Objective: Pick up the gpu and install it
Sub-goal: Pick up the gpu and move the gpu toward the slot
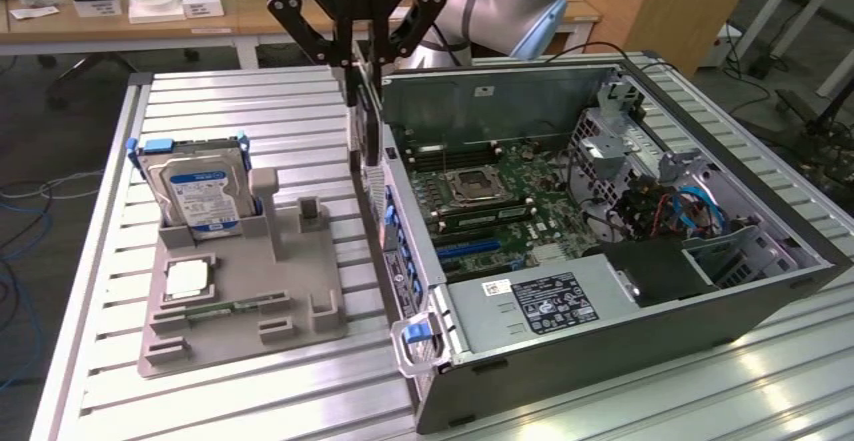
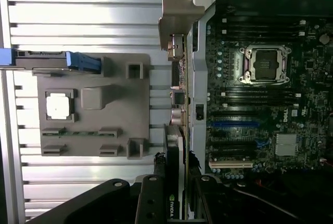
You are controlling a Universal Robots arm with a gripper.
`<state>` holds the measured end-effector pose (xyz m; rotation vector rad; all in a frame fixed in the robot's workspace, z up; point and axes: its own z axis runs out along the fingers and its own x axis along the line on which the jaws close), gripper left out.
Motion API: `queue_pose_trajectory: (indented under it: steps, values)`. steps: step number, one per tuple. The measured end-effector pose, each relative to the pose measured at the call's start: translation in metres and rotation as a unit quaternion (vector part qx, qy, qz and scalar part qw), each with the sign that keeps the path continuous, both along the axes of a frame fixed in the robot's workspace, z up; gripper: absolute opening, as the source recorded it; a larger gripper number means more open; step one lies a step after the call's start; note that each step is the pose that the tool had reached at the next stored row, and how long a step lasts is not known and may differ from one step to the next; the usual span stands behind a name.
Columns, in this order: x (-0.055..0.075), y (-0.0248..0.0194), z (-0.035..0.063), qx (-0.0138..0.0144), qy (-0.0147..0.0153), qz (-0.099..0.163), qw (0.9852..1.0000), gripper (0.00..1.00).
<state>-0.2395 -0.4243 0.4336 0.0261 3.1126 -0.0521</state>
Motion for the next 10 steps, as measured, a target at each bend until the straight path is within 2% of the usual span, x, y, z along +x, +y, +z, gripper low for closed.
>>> queue_pose_trajectory:
  steps: [10]
  values:
    - [0.025, 0.0055, 0.0000, 0.0000, 0.0000, 0.001, 1.0000, 0.27]
